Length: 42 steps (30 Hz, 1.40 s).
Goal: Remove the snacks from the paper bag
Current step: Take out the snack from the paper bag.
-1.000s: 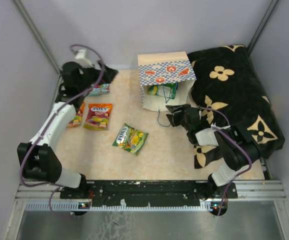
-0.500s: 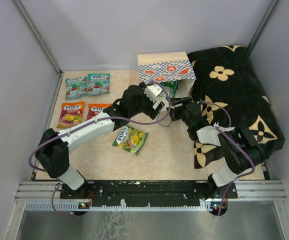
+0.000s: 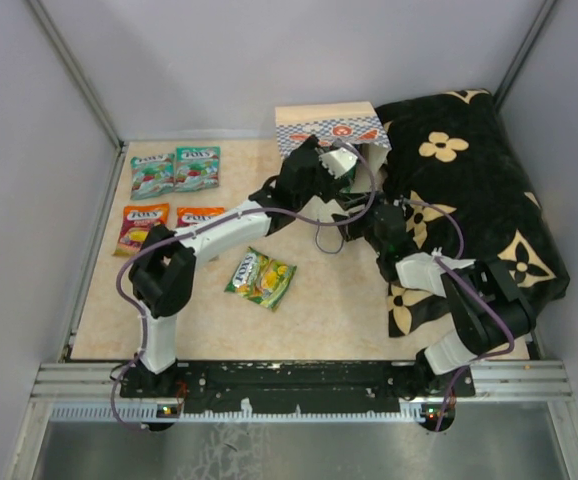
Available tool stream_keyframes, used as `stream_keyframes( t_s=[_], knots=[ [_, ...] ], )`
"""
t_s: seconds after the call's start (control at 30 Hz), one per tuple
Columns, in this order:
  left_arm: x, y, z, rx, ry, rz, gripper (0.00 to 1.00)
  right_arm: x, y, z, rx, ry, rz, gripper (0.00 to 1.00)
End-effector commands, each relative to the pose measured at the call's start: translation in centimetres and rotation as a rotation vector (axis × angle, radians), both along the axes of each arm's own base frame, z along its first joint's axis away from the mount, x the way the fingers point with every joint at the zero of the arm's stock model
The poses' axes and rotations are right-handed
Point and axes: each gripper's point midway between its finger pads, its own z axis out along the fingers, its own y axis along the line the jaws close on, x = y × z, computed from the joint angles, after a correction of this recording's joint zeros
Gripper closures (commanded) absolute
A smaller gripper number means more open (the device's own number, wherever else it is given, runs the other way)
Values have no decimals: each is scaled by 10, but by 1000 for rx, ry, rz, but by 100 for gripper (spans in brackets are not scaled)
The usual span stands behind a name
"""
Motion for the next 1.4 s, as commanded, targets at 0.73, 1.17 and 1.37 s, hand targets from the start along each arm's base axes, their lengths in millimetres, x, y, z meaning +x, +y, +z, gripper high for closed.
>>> stream_keyframes(
  t_s=[0.73,1.17,1.37],
  knots=[
    [30,7,142,-417,-23,-32,0,59,51,-14,36,95,-189,26],
    [43,9,152,-482,47,-36,0,114,37,-80,-71,228,-396,26],
    [33,18,147,-444,81,-42,0,123,32,-101,-110,241,-424,25]
  ],
)
